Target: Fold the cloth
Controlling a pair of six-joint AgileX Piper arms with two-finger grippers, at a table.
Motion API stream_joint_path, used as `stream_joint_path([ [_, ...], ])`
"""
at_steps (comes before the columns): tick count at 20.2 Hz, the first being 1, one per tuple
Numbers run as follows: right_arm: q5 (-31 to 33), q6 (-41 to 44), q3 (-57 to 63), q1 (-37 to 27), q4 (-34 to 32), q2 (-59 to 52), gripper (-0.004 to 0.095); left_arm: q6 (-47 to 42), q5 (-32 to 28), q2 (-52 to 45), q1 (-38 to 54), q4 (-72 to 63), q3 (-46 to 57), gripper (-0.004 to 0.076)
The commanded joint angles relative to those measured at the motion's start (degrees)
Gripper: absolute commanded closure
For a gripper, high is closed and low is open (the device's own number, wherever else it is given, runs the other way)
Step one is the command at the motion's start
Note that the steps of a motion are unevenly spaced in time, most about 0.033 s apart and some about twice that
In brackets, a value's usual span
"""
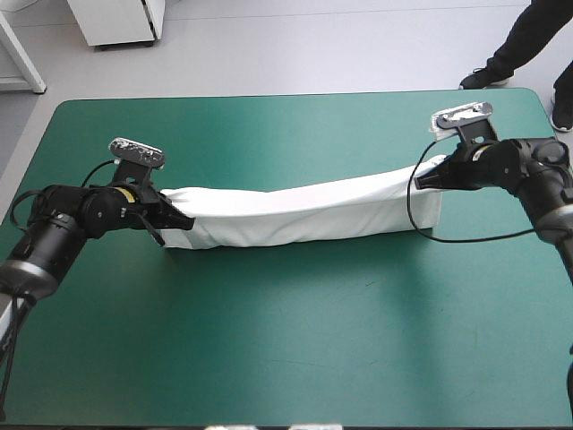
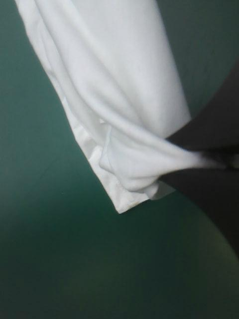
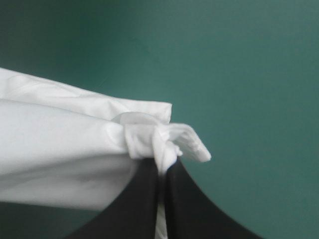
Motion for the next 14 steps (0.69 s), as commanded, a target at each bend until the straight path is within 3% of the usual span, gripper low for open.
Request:
stream_joint_path([
  [1,-6.8,0.6,-4.5,-0.1,-1.0,3.8,0.0925,-0.6,-7.1,2.6,-0.1,1.5,-2.0,0.0733],
  [7,-8.1,0.1,-8.8,-0.1,-0.8,17.3,0.0925,-1.8,-14.1,14.6,-0.1,2.9,-2.0,0.0733],
  [12,-5.2,-2.4,-8.8,0.0,-0.6,21.4,0.0924,-1.9,-14.1,17.3,-0.1,2.9,-2.0,0.0733],
  [14,-2.8,-3.7,-9.4,0.0,0.2,21.4,0.0879,-1.9,-13.1,17.3,-0.1,2.9,-2.0,0.0724],
])
